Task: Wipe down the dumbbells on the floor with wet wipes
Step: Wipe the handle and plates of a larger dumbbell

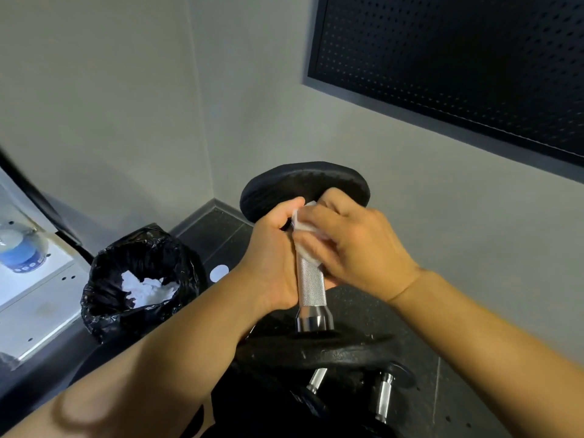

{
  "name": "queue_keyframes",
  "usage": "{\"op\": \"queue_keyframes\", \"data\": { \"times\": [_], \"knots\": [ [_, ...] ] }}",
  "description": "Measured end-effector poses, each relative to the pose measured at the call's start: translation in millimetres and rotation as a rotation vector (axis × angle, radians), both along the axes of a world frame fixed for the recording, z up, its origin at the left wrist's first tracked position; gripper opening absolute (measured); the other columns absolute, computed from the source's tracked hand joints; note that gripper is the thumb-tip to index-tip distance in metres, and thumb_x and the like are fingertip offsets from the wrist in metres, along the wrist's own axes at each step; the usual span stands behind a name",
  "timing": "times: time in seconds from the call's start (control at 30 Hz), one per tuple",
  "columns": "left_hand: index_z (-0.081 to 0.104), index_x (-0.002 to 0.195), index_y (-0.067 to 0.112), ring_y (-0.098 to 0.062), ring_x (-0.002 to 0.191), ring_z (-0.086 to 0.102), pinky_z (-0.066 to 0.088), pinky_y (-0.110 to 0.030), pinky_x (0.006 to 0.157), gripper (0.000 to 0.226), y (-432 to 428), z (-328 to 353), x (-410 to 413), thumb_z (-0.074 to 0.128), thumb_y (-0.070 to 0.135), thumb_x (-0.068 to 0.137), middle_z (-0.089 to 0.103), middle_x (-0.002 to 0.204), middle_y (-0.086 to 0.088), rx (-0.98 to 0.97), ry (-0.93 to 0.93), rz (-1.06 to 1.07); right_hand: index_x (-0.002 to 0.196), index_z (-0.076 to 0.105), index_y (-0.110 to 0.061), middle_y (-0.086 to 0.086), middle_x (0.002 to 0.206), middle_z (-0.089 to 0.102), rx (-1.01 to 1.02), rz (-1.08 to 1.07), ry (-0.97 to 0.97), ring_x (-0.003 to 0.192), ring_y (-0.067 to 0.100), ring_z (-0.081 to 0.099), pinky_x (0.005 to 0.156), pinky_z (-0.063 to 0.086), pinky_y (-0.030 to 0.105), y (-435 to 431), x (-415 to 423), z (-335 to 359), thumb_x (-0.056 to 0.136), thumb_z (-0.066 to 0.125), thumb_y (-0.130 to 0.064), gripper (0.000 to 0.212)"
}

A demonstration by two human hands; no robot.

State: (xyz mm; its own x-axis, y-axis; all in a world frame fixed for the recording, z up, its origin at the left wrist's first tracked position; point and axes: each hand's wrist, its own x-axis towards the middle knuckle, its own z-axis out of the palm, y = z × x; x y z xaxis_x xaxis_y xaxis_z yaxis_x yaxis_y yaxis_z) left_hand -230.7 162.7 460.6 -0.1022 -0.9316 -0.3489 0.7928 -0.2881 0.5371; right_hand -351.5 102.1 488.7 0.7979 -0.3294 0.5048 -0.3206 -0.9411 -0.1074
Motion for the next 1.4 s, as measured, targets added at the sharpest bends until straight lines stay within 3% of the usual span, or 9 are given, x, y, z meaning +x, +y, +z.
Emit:
{"op": "queue_keyframes", "data": {
  "times": [0.13,0.23,0.33,0.47,0.63,0.93,1.07,1.2,1.4],
  "knots": [
    [0.072,0.08,0.01,-0.022,0.065,0.061,0.049,-0.032,0.066,0.044,-6.6,-5.2,1.7,0.054,0.049,0.082,0.061,0.07,-0.007,0.021,-0.046,0.026,0.108,0.072,-0.019,-0.006,0.091,0.048,0.538,0.116,0.081,0.078,0.011,0.053,0.066,0.05,0.026,10.0,-18.4,-4.1,0.087,0.059,-0.03,0.027],
    [0.069,0.103,0.005,-0.03,0.084,0.062,0.048,-0.039,0.087,0.054,-10.9,-7.5,-1.1,0.062,0.051,0.075,0.064,0.091,-0.018,0.078,-0.098,0.02,0.106,0.074,-0.019,-0.007,0.092,0.058,0.733,0.183,0.179,0.086,0.008,0.057,0.075,0.051,0.023,15.4,-28.5,-7.0,0.083,0.068,-0.011,0.026],
    [0.064,0.117,0.006,-0.036,0.107,0.052,0.033,-0.049,0.107,0.065,-12.2,-7.9,-5.7,0.063,0.052,0.072,0.053,0.131,-0.031,0.122,-0.11,-0.017,0.109,0.073,-0.021,-0.005,0.094,0.062,0.735,0.191,0.164,0.086,0.01,0.06,0.075,0.052,0.027,21.1,-37.1,-13.6,0.081,0.069,-0.009,0.031],
    [0.068,0.098,0.006,-0.022,0.072,0.058,0.044,-0.033,0.074,0.051,-13.4,-14.0,-9.8,0.053,0.053,0.081,0.062,0.072,-0.009,0.075,-0.075,-0.021,0.111,0.071,-0.022,-0.006,0.095,0.055,0.628,0.099,0.061,0.077,0.008,0.057,0.065,0.052,0.024,18.2,-36.0,-17.2,0.088,0.059,-0.024,0.026],
    [0.068,0.11,0.012,-0.029,0.097,0.065,0.049,-0.048,0.091,0.05,-13.9,-7.8,-18.9,0.045,0.05,0.086,0.069,0.099,-0.015,0.032,-0.11,-0.039,0.111,0.071,-0.016,0.0,0.086,0.049,0.331,-0.048,-0.008,0.073,0.015,0.054,0.061,0.053,0.037,-4.1,-27.8,-9.8,0.089,0.047,-0.032,0.036],
    [0.058,0.125,0.006,-0.043,0.107,0.061,0.045,-0.049,0.097,0.062,-20.7,-9.3,-21.3,0.048,0.053,0.084,0.062,0.116,-0.03,0.097,-0.185,-0.051,0.111,0.072,-0.021,-0.013,0.106,0.06,0.877,0.151,0.118,0.098,0.01,0.062,0.086,0.054,0.031,16.5,-58.2,-29.1,0.085,0.066,-0.004,0.032],
    [0.065,0.108,0.007,-0.025,0.085,0.062,0.048,-0.037,0.082,0.054,-18.2,-14.5,-24.1,0.052,0.052,0.081,0.064,0.088,-0.011,0.101,-0.118,-0.064,0.117,0.068,-0.025,-0.019,0.093,0.051,0.626,0.03,-0.001,0.084,0.005,0.057,0.074,0.051,0.021,5.9,-49.3,-28.3,0.09,0.06,-0.013,0.031],
    [0.065,0.116,0.012,-0.031,0.109,0.06,0.04,-0.052,0.102,0.053,-16.5,-11.8,-26.9,0.046,0.05,0.084,0.067,0.107,-0.016,0.063,-0.069,-0.114,0.113,0.068,-0.021,0.0,0.086,0.048,0.256,-0.104,-0.037,0.068,0.018,0.053,0.055,0.051,0.039,-3.6,-37.3,-25.9,0.09,0.041,-0.035,0.039],
    [0.056,0.128,0.007,-0.039,0.103,0.066,0.045,-0.046,0.096,0.065,-15.2,-8.1,-20.1,0.05,0.05,0.08,0.064,0.115,-0.029,0.074,-0.085,-0.141,0.074,0.055,-0.01,0.0,0.075,0.054,0.801,-0.388,-0.56,0.064,0.013,0.05,0.056,0.042,0.029,-0.9,-54.5,-15.4,0.078,0.036,-0.028,0.027]
  ]
}}
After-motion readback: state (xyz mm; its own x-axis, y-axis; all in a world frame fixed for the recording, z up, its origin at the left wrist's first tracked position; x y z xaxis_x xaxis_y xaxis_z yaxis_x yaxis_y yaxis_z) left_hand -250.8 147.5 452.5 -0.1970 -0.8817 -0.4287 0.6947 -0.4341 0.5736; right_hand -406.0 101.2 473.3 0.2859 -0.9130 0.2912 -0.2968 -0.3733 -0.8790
